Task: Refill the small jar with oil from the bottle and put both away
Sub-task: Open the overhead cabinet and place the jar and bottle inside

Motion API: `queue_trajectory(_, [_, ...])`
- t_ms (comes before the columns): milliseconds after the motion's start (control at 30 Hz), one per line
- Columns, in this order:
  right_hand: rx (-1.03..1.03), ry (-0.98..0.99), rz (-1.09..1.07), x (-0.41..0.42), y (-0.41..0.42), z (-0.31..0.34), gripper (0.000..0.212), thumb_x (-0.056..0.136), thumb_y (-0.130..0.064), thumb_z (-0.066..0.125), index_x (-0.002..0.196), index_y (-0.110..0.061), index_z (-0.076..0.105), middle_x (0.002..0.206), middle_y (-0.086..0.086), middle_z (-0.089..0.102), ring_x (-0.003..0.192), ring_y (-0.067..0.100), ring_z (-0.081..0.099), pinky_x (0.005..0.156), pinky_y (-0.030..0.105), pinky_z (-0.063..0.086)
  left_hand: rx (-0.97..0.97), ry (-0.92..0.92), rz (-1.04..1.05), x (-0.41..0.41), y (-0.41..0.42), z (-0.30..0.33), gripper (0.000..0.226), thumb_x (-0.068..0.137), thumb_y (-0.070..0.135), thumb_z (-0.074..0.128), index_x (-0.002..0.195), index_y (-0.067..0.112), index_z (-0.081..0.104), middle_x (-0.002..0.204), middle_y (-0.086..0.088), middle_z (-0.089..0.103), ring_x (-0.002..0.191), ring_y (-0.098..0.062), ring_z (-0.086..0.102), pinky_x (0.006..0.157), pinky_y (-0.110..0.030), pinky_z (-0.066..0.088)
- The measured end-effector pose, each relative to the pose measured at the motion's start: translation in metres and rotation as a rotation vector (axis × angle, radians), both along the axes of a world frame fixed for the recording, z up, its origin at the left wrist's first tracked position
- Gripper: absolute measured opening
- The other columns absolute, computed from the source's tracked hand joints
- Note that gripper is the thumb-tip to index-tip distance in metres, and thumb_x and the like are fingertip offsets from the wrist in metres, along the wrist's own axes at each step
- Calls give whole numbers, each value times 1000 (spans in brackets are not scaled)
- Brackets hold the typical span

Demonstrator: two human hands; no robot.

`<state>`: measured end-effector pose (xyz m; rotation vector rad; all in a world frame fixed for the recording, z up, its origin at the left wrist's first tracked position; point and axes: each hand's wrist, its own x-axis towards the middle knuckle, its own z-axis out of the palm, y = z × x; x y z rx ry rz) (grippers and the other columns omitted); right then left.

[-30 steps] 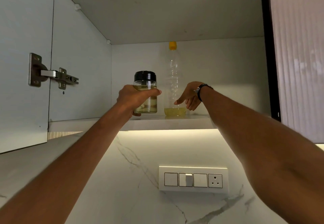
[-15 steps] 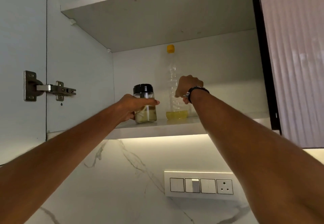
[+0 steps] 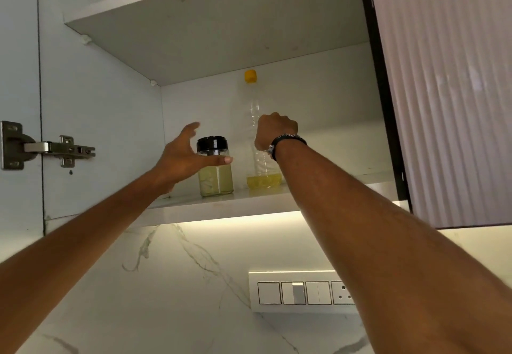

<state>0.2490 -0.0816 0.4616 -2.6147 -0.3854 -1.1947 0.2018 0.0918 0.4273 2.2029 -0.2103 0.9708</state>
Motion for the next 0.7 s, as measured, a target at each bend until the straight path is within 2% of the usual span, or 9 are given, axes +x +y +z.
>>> queue_trajectory(100, [-38,5,-4,-1,0,-1,35,94,-13,49,128,-9,50,128,10,53,118,27,52,90,33,41,264,-184,47,-5,6,5,64,68,23,82,127,12,60,128,-9,62,120,-26,56,96,-29,41])
queue_trajectory(200, [-62,27,-1,-2,1,-1,36,93,-12,51,128,-8,50,128,11,53,117,28,53,87,33,41,379,-215,78,4,9,11,56,65,23,84,116,7,67,115,-12,68,111,-27,61,95,-34,45])
queue_trajectory(300, [-74,63,2,-5,-1,-1,32,92,-9,52,123,-6,54,123,12,58,113,28,57,82,32,41,520,-186,144,21,5,16,54,69,27,82,117,7,67,110,-16,70,105,-31,63,87,-31,46])
queue_trajectory(433, [-76,93,4,-5,-1,-2,28,92,-7,52,119,-5,56,120,13,61,109,28,60,84,33,45,699,-42,333,45,-3,24,53,80,34,75,122,6,62,109,-18,67,106,-32,58,84,-34,44])
queue_trajectory(500, [-77,92,7,-4,-1,-2,27,92,-6,52,118,-5,57,119,13,61,108,28,61,85,34,46,765,5,377,56,-4,26,55,84,36,70,128,5,56,116,-17,62,113,-31,53,88,-35,43])
queue_trajectory(700, [-83,75,18,0,0,0,28,91,-9,57,118,-5,56,119,13,61,109,28,60,86,35,47,813,186,306,76,7,30,79,89,22,66,149,1,18,146,-22,37,131,-34,41,105,-37,38])
